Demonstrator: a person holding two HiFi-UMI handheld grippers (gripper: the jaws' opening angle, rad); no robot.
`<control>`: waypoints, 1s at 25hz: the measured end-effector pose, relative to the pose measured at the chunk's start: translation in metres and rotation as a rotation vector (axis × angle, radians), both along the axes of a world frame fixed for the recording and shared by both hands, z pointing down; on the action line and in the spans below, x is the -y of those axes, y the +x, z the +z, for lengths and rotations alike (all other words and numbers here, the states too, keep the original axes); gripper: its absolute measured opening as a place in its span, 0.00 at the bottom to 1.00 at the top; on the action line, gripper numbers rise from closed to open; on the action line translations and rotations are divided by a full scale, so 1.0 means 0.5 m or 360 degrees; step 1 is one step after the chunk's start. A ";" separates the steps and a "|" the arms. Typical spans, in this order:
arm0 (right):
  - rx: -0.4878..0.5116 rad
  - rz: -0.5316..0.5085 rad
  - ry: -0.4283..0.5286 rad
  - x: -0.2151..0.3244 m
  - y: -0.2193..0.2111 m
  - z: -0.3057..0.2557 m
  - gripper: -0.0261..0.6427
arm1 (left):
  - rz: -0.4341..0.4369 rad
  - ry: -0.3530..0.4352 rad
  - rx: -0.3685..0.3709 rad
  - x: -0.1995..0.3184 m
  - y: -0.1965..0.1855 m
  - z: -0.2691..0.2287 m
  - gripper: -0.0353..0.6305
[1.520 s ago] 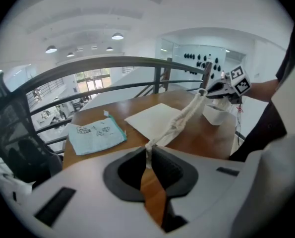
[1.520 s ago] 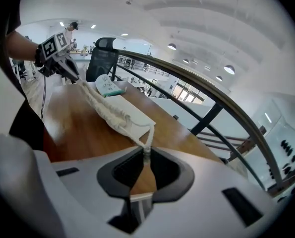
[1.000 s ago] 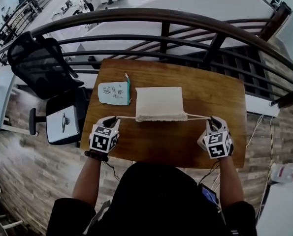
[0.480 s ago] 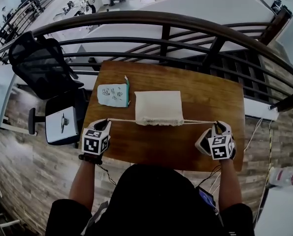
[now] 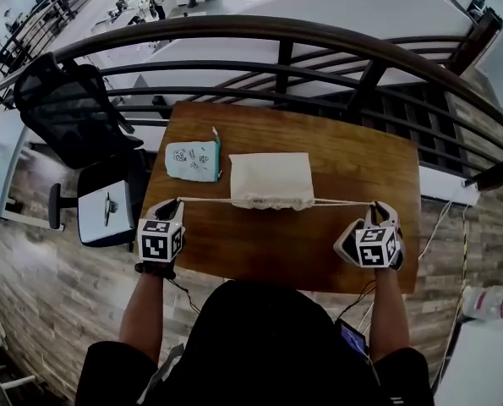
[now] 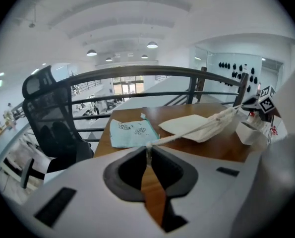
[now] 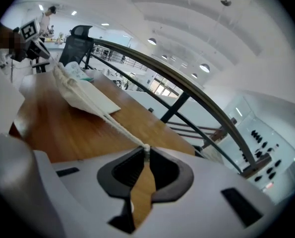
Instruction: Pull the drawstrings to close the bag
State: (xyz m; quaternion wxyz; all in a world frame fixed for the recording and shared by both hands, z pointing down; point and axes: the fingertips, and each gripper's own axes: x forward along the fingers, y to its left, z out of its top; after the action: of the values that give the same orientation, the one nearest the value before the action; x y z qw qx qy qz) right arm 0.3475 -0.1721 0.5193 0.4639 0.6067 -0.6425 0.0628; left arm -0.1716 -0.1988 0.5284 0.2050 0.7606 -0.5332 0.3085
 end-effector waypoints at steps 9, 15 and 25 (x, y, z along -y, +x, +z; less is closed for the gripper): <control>0.0056 0.0061 -0.0009 -0.008 0.037 0.011 0.09 | -0.0036 -0.0033 -0.0015 -0.001 -0.010 0.014 0.12; 0.0042 0.0055 0.0003 -0.005 0.058 0.003 0.09 | -0.0084 -0.0016 -0.0112 0.008 -0.020 0.018 0.12; 0.0248 -0.0023 -0.0023 0.022 -0.038 -0.001 0.11 | 0.0119 -0.0061 0.0006 0.001 0.066 0.021 0.12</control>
State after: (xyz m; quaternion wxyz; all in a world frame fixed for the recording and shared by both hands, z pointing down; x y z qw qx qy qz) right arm 0.3285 -0.1829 0.5191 0.4174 0.5921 -0.6804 0.1110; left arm -0.1385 -0.1995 0.5387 0.2067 0.7754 -0.4987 0.3276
